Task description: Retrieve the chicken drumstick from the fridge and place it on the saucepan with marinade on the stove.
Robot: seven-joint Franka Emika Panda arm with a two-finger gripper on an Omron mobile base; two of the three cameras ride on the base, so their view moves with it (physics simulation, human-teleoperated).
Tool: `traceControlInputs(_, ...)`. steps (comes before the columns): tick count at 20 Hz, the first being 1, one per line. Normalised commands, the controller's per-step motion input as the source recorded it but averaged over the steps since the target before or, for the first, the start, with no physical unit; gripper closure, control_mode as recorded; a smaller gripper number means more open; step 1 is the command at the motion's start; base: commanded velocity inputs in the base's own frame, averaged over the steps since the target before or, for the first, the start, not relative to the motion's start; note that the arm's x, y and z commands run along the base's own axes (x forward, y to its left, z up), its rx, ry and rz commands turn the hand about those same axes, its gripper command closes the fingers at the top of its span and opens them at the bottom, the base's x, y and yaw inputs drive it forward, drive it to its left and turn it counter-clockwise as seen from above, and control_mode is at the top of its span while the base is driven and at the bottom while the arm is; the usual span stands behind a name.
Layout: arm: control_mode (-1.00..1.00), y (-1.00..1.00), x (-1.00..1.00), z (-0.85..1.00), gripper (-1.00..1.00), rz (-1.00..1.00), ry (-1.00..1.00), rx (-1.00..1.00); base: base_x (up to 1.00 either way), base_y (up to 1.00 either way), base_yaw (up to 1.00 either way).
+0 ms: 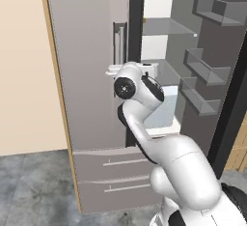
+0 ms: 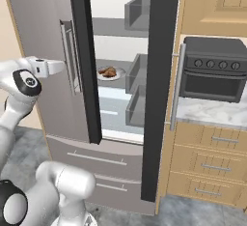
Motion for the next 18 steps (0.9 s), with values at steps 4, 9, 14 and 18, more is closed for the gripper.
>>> traceControlInputs(4, -1.0, 0.01, 0.75, -0.04, -1.0, 0.04, 0.1, 0.0, 0.0, 0.0, 0.0)
traceControlInputs(9, -1.0, 0.06, 0.66, -0.1, -1.0, 0.07, 0.13, 0.0, 0.0, 0.0, 0.0)
traceControlInputs(14, -1.0, 0.12, 0.66, -0.12, -1.0, 0.07, 0.14, 0.0, 0.0, 0.0, 0.0)
traceControlInputs(18, -1.0, 0.19, 0.65, -0.17, -1.0, 0.06, 0.08, 0.0, 0.0, 0.0, 0.0)
